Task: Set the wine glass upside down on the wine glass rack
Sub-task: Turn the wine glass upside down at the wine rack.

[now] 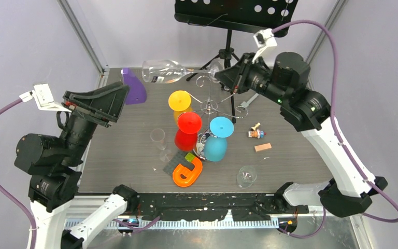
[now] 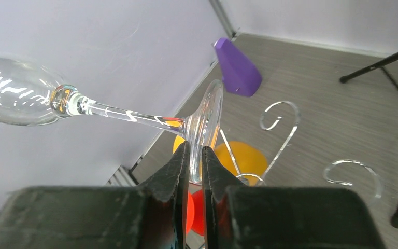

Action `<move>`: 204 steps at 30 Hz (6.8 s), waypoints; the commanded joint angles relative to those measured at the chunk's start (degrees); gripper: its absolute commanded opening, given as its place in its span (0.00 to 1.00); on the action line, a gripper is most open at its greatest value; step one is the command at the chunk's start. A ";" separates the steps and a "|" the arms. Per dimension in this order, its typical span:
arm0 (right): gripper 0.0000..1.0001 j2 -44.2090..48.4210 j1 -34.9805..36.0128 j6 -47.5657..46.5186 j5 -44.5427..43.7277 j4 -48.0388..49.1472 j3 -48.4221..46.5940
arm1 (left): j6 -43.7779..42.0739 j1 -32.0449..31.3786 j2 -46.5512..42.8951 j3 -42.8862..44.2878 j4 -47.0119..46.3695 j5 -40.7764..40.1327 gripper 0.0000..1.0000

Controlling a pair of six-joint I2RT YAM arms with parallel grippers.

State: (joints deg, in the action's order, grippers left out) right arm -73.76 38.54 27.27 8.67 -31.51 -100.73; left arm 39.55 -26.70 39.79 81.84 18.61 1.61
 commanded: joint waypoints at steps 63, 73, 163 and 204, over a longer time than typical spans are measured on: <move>0.06 30.79 -3.99 -68.18 44.65 9.81 17.95 | -31.32 -43.20 22.83 12.16 3.32 14.52 0.67; 0.05 33.13 -3.98 -69.73 41.19 12.74 20.51 | -13.24 -43.18 23.13 4.30 -1.17 10.04 0.63; 0.68 36.74 -4.00 -59.55 24.95 24.26 29.03 | -17.95 -42.04 7.80 3.33 -0.14 -3.02 0.00; 0.59 -3.41 4.97 -6.43 -7.57 -14.81 -4.39 | -29.84 7.58 -2.63 -22.82 -22.32 10.22 0.00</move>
State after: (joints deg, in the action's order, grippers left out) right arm -75.72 42.28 20.36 4.08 -46.06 -101.93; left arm 7.55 -23.20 36.91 59.44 10.04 6.02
